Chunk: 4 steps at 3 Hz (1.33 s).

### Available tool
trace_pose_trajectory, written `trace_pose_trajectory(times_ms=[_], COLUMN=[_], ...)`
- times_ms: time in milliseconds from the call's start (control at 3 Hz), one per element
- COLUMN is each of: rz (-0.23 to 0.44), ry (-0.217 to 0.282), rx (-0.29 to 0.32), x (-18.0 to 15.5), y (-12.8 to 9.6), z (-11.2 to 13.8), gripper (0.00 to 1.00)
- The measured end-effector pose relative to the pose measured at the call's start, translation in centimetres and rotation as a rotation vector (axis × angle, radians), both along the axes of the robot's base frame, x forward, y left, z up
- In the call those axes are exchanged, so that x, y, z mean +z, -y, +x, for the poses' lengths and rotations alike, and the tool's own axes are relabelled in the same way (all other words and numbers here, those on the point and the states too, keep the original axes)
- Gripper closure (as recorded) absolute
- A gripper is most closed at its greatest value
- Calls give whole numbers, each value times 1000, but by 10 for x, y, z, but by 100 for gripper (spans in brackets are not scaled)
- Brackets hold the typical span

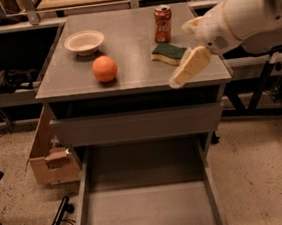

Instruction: Place orange into middle drawer

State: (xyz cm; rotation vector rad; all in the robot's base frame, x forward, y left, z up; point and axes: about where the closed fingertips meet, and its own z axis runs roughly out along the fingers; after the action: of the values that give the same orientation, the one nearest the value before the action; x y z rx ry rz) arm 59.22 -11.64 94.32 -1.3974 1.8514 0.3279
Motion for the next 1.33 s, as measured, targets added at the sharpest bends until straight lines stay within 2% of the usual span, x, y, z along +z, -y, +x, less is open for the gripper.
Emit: trace_pose_trajectory(times_ms=[333,667,1000,1333], rz=[206,332,388,407], ry=[63,89,72,34], rx=[19,37,76,166], x=[-2,-8,-18,-32], y=[-45,-74,-106,-160], z=[64,95,116,130], gripper=[0,0,0,0])
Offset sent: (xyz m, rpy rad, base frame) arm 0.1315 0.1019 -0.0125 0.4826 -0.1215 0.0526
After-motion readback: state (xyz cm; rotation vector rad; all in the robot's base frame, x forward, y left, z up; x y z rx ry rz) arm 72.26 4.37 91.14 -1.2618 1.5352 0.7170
